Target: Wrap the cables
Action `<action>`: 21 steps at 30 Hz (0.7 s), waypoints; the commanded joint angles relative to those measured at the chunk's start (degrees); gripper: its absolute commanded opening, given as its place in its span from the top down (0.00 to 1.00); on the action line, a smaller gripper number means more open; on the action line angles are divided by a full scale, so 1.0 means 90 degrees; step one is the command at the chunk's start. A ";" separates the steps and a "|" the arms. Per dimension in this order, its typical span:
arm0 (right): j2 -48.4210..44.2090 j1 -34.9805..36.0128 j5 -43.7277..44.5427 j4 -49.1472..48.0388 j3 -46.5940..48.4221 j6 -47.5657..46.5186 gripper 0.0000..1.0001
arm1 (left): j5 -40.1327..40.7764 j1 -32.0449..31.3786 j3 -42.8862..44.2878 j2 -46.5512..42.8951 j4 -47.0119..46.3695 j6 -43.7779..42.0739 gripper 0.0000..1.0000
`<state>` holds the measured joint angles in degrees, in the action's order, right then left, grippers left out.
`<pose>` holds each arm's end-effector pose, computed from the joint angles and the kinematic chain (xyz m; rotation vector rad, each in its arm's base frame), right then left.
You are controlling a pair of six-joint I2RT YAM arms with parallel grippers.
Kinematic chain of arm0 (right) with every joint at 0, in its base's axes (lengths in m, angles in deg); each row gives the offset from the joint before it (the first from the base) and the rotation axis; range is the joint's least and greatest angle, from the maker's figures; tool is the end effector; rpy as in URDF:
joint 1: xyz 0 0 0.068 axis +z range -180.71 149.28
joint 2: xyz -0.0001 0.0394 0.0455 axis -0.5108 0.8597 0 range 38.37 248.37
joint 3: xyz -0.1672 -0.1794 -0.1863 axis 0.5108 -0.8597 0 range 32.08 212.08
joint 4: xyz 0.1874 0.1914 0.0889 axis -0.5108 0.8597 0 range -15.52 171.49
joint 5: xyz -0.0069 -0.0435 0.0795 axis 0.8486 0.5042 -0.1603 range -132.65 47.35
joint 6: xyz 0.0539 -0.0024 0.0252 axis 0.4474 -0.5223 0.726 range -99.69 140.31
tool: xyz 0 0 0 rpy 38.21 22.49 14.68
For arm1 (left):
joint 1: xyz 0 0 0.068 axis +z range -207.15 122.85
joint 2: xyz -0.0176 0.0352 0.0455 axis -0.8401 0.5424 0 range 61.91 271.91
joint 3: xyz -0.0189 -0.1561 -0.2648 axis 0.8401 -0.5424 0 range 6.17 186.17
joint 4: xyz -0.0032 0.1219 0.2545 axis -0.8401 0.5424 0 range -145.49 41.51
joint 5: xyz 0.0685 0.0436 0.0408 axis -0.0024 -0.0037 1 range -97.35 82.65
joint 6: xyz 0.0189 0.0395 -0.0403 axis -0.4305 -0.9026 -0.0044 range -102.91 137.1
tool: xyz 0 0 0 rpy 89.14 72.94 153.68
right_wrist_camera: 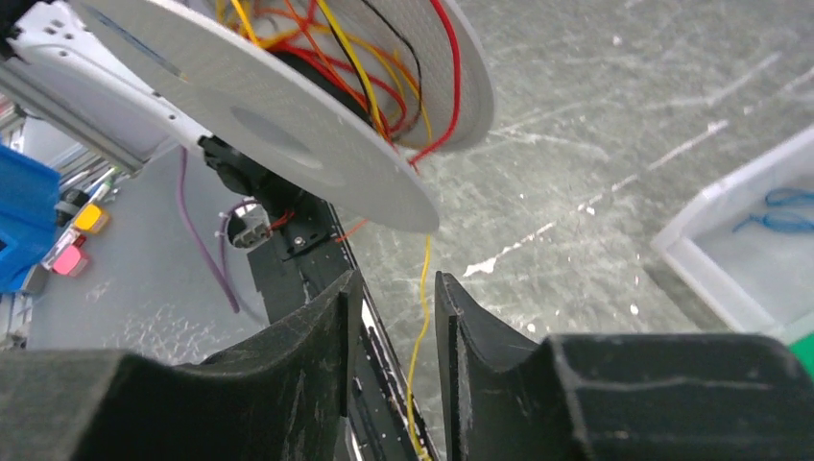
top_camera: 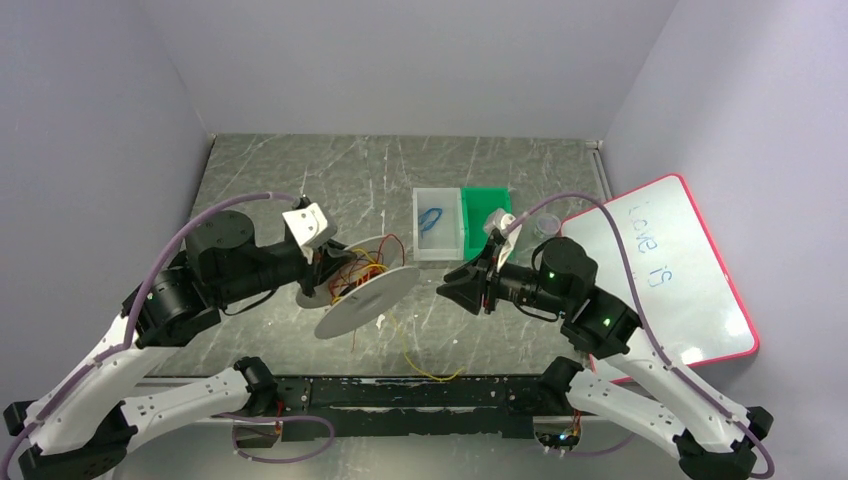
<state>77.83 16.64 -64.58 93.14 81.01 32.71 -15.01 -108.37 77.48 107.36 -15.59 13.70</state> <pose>0.0929 0.1250 0.3892 -0.8349 1.6495 1.0800 0.0814 -0.1106 0.4695 0.9444 1.6163 -0.7061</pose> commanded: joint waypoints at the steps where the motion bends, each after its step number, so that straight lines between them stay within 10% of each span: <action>1: -0.0067 -0.0023 0.0657 0.0231 -0.0397 0.0527 0.62 | 0.0583 -0.0031 0.0111 -0.0033 -0.0960 0.0237 0.93; 21: 0.1075 0.0198 0.0083 -0.0971 -0.2763 0.2189 0.57 | 0.1371 -0.0031 0.0312 0.0229 -0.1251 0.0279 0.93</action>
<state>85.81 16.94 -61.81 91.54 58.56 48.43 -6.03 -108.37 77.48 109.44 -20.61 15.09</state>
